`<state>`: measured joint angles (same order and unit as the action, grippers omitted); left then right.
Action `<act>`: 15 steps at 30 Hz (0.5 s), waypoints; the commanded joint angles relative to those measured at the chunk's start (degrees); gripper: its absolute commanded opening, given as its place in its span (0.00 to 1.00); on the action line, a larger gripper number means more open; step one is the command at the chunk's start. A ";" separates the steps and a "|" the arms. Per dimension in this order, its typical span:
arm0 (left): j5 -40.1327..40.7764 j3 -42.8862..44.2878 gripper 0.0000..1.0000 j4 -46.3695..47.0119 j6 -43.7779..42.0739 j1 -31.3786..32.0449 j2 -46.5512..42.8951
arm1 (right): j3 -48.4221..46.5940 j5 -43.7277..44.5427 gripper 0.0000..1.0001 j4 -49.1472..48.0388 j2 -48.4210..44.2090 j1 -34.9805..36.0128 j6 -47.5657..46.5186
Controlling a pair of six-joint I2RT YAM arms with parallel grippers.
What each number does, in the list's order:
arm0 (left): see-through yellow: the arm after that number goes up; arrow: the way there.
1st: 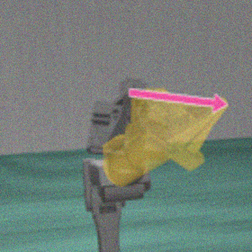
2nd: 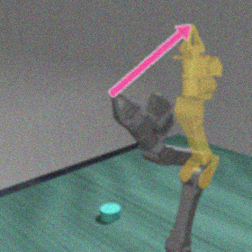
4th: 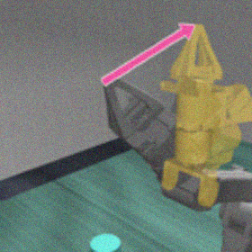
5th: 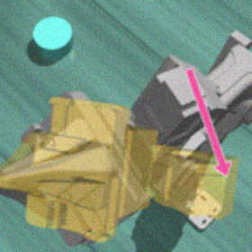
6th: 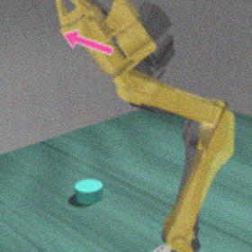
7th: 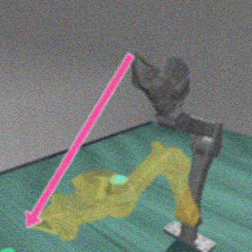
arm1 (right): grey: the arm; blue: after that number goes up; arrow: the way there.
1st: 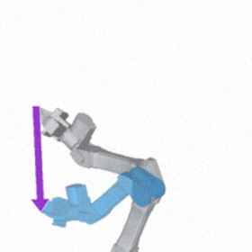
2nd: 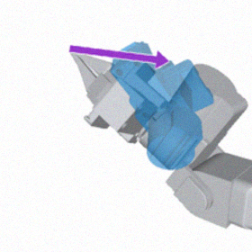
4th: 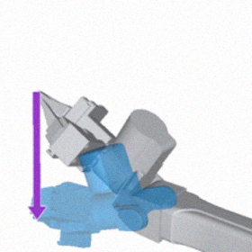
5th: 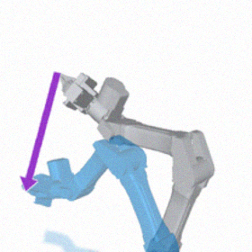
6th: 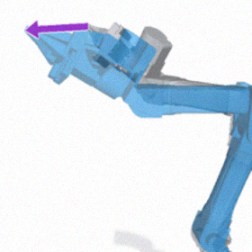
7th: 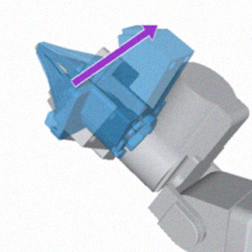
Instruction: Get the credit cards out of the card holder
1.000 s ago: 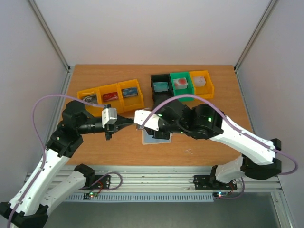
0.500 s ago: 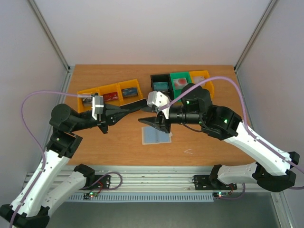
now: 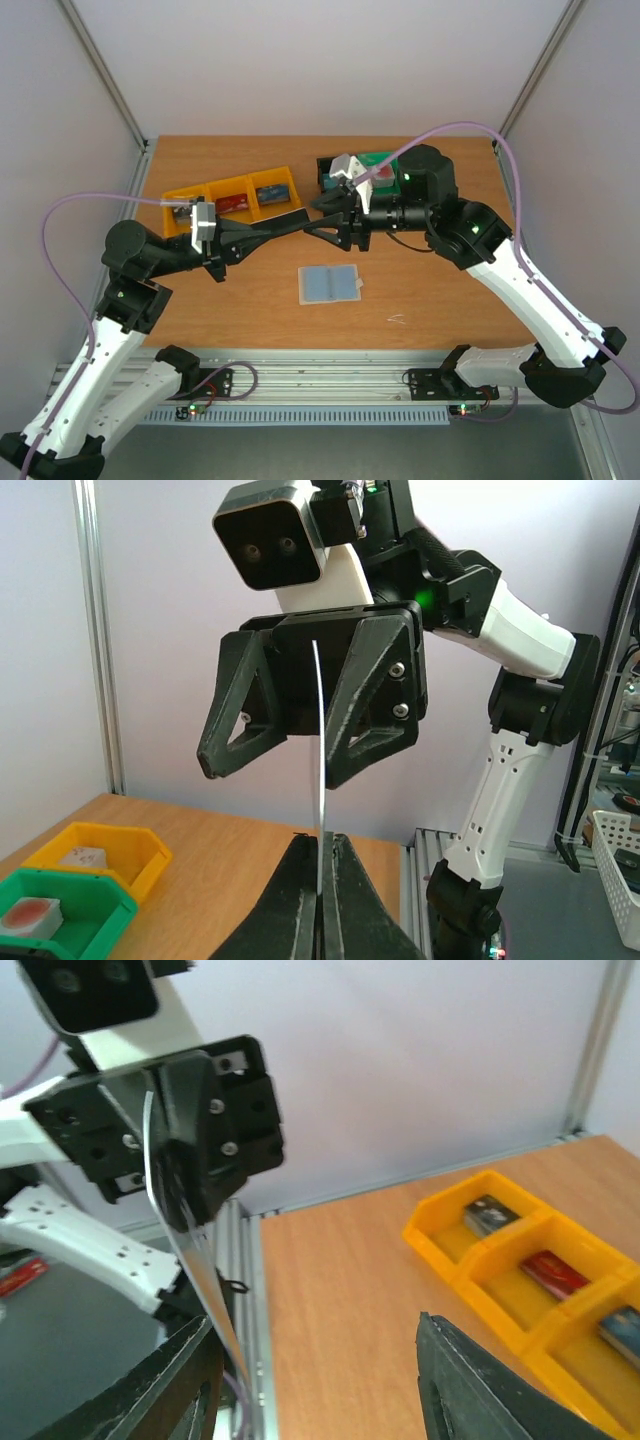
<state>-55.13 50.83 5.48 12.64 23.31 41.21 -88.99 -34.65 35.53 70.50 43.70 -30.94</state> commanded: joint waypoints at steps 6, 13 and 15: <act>-1.05 0.95 0.00 2.63 0.62 0.15 -0.79 | -2.07 -12.61 0.42 -0.15 2.02 -0.11 2.30; -0.44 -0.64 0.00 0.89 -0.26 0.16 -0.39 | -4.25 -16.30 0.01 -0.41 3.10 -0.13 3.65; 0.47 -1.09 0.00 0.22 -0.65 0.16 -0.38 | -5.05 -15.67 0.01 1.94 3.52 -0.11 2.49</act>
<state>-54.96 50.78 5.45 12.64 23.33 41.19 -91.13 -48.36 36.25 73.28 43.70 -28.01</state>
